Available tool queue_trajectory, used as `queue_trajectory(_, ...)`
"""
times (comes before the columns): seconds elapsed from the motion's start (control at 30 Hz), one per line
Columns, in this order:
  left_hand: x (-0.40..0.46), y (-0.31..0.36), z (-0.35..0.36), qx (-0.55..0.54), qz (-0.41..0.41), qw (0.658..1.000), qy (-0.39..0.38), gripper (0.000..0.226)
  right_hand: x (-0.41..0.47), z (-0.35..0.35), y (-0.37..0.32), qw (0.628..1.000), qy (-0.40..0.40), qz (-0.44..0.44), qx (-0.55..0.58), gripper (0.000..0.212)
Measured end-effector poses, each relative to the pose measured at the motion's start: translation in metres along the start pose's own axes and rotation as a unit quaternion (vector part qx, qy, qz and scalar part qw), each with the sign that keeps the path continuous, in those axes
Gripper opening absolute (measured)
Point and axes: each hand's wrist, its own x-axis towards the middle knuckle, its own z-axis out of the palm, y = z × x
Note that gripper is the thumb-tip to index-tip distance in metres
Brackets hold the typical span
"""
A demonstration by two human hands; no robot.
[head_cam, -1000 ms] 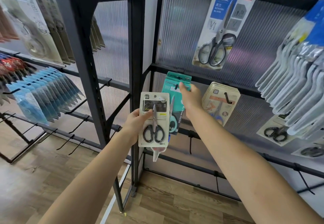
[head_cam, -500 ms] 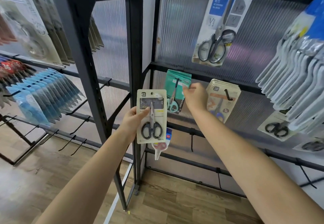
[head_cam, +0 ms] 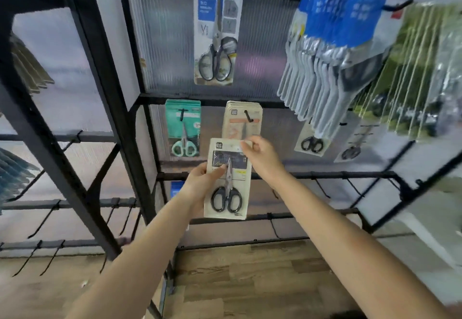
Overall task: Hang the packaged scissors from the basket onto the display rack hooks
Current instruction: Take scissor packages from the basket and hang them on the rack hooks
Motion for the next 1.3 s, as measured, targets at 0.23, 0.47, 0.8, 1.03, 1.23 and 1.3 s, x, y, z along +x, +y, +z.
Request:
queue_trajectory(0.23, 0.002, -0.029, 0.095, 0.049, -0.02, 0.991, -0.121, 0.014, -0.041, -0.105, 0.044, 0.993, 0.095, 0.061, -0.032, 0.015)
queue_trajectory(0.47, 0.019, -0.053, 0.173, 0.111, -0.031, 0.983, -0.14, 0.029, -0.043, -0.187, 0.066, 0.982, 0.171, 0.082, 0.018, 0.009)
queue_trajectory(0.8, 0.039, -0.069, 0.237, 0.057, -0.01, 0.996, -0.067, 0.018, 0.003, -0.234, 0.092, 0.988, 0.102, 0.117, 0.018, 0.02)
queue_trajectory(1.03, 0.054, -0.077, 0.238, 0.043, 0.008, 0.999, -0.028, 0.015, 0.016, -0.233, 0.101, 0.99, 0.093, 0.105, -0.02, 0.016)
queue_trajectory(1.23, 0.069, -0.063, 0.241, 0.044, 0.039, 0.998, -0.026, 0.007, 0.025, -0.244, 0.096, 0.989, 0.09, 0.096, -0.063, 0.039)
queue_trajectory(1.3, 0.072, -0.059, 0.243, 0.052, 0.041, 0.997, -0.029, 0.007, 0.027, -0.246, 0.095, 0.988, 0.083, 0.103, -0.076, 0.04)
